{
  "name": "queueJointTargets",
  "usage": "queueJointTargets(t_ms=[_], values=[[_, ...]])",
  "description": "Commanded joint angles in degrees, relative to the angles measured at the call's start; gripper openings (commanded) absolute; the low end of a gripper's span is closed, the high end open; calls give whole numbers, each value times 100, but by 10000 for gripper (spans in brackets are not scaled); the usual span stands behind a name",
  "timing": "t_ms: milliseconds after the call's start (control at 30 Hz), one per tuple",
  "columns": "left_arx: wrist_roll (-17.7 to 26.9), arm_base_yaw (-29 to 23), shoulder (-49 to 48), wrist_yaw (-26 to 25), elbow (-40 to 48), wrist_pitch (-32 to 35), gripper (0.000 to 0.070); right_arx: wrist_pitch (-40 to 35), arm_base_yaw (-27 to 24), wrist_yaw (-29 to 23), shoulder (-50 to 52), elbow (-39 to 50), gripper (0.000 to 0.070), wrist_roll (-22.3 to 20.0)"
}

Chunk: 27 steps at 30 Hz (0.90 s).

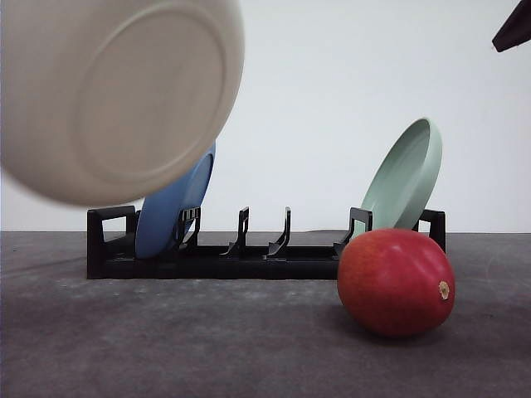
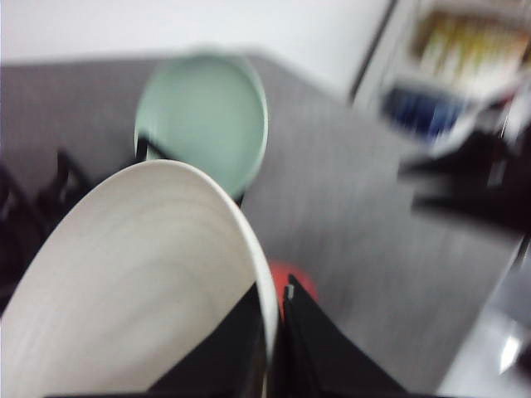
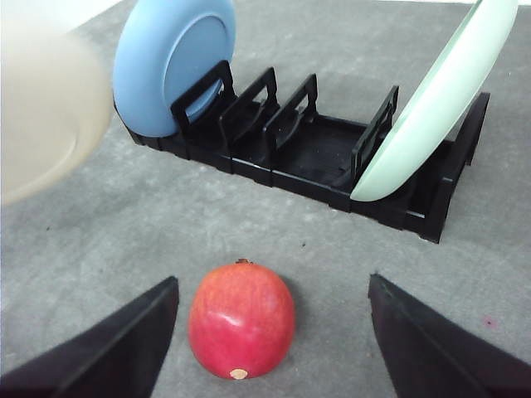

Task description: Place pomegranate in white plate

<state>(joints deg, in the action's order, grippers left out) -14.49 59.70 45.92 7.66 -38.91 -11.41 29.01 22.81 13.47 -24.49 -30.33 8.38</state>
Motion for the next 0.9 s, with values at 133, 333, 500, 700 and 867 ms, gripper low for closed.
queueJointTargets(t_ms=[133, 333, 500, 700, 867], values=[[1166, 370, 361, 172, -55, -539, 6, -16, 28, -2, -9, -79, 450, 13], [1720, 735, 1200, 800, -55, -346, 7, -16, 28, -2, -9, -81, 450, 9], [1854, 1018, 2145, 1221, -55, 354, 8, -16, 28, -2, -9, -81, 450, 11], [1855, 1245, 3200, 1807, 4, 1124, 9, 42, 28, -2, -9, -80, 450, 14], [1922, 1275, 3780, 1820, 47, 1425, 9, 166, 28, -2, -9, -81, 450, 15]])
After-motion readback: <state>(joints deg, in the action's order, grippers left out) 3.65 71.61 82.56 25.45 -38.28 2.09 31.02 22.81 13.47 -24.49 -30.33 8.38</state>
